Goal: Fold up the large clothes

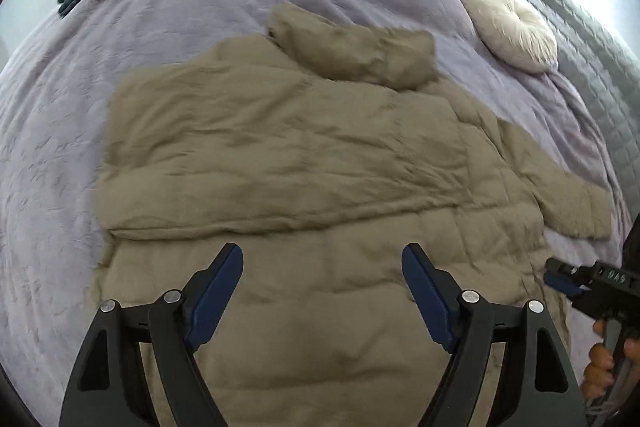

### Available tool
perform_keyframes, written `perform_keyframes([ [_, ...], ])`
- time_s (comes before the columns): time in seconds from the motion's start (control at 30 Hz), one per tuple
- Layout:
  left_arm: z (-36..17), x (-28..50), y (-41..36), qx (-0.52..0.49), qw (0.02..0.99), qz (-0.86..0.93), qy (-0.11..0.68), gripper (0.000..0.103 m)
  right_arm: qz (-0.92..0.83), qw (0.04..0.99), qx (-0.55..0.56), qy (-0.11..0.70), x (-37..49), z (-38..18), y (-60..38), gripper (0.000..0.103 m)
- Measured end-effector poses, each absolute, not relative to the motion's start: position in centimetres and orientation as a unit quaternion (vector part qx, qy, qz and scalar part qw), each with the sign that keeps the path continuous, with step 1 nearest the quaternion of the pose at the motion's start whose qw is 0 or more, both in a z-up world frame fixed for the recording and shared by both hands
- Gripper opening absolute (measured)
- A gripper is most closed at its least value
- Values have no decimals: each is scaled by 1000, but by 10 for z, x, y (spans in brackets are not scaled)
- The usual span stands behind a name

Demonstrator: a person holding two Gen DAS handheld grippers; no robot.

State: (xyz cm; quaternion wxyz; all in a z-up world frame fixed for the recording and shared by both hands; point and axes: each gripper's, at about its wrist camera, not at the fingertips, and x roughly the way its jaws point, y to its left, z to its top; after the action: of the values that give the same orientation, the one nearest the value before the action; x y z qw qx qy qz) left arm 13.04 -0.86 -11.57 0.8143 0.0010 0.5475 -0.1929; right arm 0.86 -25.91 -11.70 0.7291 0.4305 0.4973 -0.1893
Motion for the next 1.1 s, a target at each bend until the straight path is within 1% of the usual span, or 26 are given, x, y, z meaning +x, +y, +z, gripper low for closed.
perform_keyframes([
  [0.1,-115,121,-34,21,807,-205,554,85,-214,722,446,483,-15,-116,-288,47],
  [0.17,-115,116,-49,32,805,-211,554,85,-226,717,459,473,-28,-117,-303,59],
  [0.23,-115,112,-65,36,802,-216,555,85,-241,711,476,459,-44,-120,-323,64],
  [0.33,-117,109,-84,40,798,-223,559,85,-262,697,498,444,-65,-126,-353,65],
  [0.4,-120,107,-97,45,796,-227,559,85,-275,692,511,428,-77,-128,-370,74],
  [0.43,-121,105,-105,48,795,-231,559,85,-279,691,517,421,-81,-128,-378,83],
  [0.5,-123,105,-118,50,792,-238,560,85,-291,691,528,400,-90,-128,-394,84],
  [0.57,-126,104,-129,54,790,-243,561,85,-297,692,538,379,-100,-128,-409,92],
  [0.7,-132,103,-149,62,784,-244,567,85,-304,695,550,348,-109,-131,-434,92],
  [0.87,-136,104,-163,64,776,-248,576,85,-337,707,535,316,-112,-129,-460,92],
  [0.93,-137,104,-169,80,781,-238,571,85,-346,709,536,300,-113,-130,-470,92],
  [1.0,-139,105,-172,99,787,-225,566,103,-343,707,545,292,-112,-134,-484,92],
  [1.1,-140,108,-173,96,786,-227,567,103,-322,693,572,296,-108,-142,-505,92],
])
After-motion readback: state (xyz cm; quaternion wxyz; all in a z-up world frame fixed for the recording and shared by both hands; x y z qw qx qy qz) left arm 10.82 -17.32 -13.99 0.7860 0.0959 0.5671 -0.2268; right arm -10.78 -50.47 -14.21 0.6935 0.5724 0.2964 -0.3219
